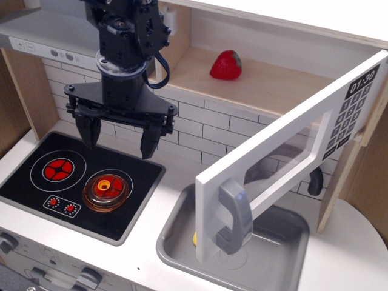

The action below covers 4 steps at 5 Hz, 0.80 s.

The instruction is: Close microwave

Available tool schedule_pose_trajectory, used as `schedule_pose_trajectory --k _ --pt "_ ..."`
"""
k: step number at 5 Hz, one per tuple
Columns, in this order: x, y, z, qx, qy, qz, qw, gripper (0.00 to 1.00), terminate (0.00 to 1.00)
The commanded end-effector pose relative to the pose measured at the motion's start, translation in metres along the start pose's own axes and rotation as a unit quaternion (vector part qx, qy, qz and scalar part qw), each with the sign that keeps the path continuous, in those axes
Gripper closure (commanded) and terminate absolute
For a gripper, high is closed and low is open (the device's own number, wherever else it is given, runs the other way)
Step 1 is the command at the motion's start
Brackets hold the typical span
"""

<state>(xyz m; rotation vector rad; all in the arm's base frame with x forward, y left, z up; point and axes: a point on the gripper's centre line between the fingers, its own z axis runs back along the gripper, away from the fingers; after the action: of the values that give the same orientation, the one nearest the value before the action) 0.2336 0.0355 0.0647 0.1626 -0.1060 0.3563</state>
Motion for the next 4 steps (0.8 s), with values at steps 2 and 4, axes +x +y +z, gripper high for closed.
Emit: schedule_pose_trajectory --k 2,4 --pt "0.011 -0.027 0.031 -0.018 -0.008 0.049 0.9986 0.00 0.00" --pt "0.030 -0.074 0.106 -0.066 -0.015 0.069 0.9953 0.00 0.00"
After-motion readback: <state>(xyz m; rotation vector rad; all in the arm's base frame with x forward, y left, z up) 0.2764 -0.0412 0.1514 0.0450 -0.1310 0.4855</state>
